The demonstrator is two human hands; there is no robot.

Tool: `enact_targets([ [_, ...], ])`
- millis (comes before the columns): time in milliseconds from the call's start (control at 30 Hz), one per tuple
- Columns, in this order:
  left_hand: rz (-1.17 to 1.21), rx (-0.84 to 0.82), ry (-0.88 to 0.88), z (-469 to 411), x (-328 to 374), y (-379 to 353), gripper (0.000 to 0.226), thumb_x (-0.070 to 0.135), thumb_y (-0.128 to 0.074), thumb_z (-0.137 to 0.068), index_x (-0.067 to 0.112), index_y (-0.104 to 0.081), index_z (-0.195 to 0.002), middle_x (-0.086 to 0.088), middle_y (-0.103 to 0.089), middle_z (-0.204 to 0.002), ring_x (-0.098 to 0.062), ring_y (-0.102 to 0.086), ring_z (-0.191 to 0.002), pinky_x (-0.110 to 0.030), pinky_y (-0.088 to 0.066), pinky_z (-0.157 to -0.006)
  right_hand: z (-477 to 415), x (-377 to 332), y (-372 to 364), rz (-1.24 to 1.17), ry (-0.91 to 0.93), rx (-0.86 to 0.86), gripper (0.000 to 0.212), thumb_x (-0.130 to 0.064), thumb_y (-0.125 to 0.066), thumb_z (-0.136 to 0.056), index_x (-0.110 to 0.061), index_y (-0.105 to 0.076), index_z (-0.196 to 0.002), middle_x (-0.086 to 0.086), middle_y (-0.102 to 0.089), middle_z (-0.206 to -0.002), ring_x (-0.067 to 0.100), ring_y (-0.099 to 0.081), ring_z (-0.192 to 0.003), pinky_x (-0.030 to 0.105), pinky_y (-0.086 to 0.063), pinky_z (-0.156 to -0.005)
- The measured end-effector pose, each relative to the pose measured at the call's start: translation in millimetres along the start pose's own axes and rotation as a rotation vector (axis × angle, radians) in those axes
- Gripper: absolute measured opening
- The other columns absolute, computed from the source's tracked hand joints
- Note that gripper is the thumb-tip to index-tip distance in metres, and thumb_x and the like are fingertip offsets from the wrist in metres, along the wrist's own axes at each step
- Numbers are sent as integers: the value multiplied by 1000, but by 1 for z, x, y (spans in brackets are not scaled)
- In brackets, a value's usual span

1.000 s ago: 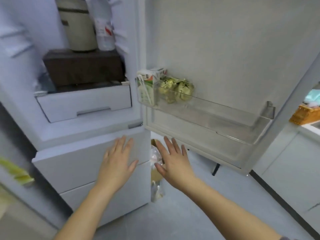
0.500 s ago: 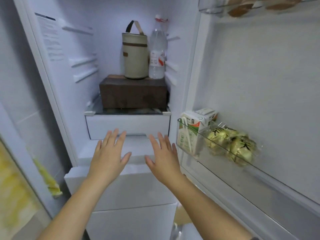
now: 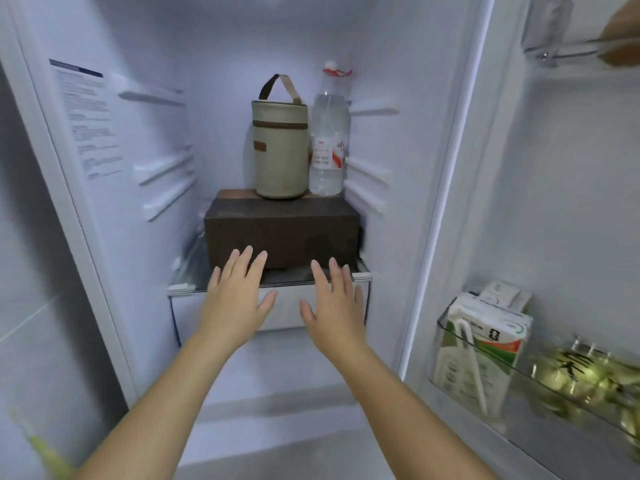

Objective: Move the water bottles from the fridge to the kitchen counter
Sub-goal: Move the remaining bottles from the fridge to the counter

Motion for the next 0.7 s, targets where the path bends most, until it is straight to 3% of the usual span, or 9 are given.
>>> enact_targets([
  [300,9,89,-83,-134,-22,13,64,45,-44,-98,19,-23,-152,-5,-22,-160,-23,-13,-149,-49,-15,-119,-121,-18,15,101,-115,136,70,-32,-45,-101,-30,-5,-158,4,2,-167,26,7,-153,54,-6,-123],
  [500,23,54,21,-190,-30,9,55,47,-44,-97,15,-39,-142,-9,-45,-144,-26,-38,-136,-52,-29,-113,-140,-13,1,98,-101,99,64,-24,-42,-101,-29,-14,-158,-1,-5,-167,21,6,-153,55,-2,-123],
  [600,-20,-24,78,-206,-39,2,54,49,-41,-97,15,-41,-139,-11,-48,-139,-29,-43,-130,-55,-31,-110,-145,-11,10,148,-80,201,52,-26,-41,-100,-29,-33,-152,-2,-30,-160,19,-17,-151,51,-7,-123],
  [700,-4,-114,120,-214,-48,-10,59,53,-36,-97,15,-38,-142,-13,-43,-144,-32,-38,-133,-56,-30,-110,-161,-10,31,133,-89,340,40,-30,-39,-101,-25,-51,-139,-2,-54,-139,18,-45,-130,43,-24,-116],
])
Point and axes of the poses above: each hand's wrist, its own z-axis away from the middle knuckle, its own y-axis out of the back of the hand, x = y × z, the point moved 7 cm from there along -z, towards the middle knuckle
